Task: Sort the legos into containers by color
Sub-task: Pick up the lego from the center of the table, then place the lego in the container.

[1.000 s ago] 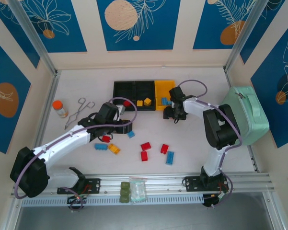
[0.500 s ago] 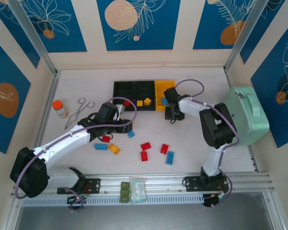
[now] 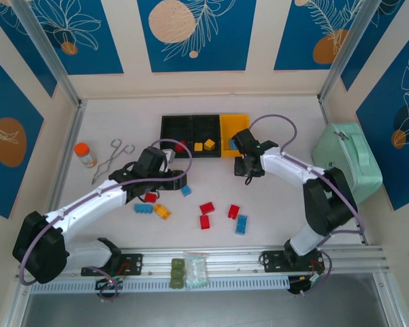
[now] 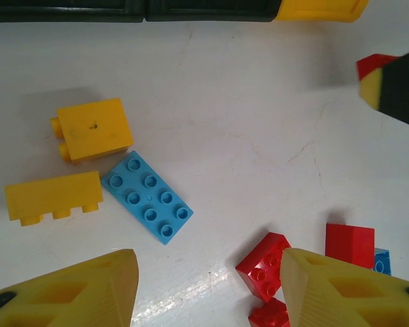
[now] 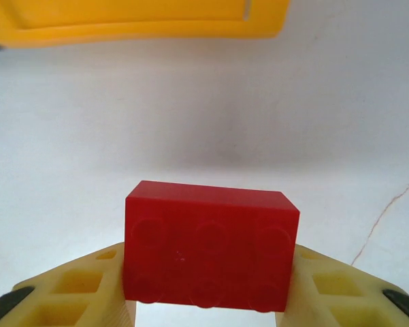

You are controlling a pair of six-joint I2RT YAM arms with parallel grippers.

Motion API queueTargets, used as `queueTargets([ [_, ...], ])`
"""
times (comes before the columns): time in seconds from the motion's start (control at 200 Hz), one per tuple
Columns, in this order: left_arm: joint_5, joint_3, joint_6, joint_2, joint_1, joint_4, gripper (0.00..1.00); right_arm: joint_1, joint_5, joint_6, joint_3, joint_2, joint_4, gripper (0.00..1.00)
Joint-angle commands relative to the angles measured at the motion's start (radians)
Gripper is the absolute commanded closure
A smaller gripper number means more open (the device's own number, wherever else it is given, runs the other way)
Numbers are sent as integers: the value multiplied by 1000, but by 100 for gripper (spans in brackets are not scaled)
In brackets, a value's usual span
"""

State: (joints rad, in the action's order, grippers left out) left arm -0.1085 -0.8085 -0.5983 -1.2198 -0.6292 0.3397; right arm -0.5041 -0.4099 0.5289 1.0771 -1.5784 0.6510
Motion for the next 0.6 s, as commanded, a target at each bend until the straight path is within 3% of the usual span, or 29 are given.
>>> queueTargets([
  [0.0,34,35,-52,44,25,-6,42,-39,50,5,49,34,59,61],
  [0.19,74,89,-113,134,59,45,42,-111,92,-18,213,-45,66,61],
  [0.425,149,156,-160,305,101,173,33,-194,138,-57,501,-253,92,61],
  [0.595,180,196,-191,405,121,242,32,-234,169,-70,718,-415,138,60],
])
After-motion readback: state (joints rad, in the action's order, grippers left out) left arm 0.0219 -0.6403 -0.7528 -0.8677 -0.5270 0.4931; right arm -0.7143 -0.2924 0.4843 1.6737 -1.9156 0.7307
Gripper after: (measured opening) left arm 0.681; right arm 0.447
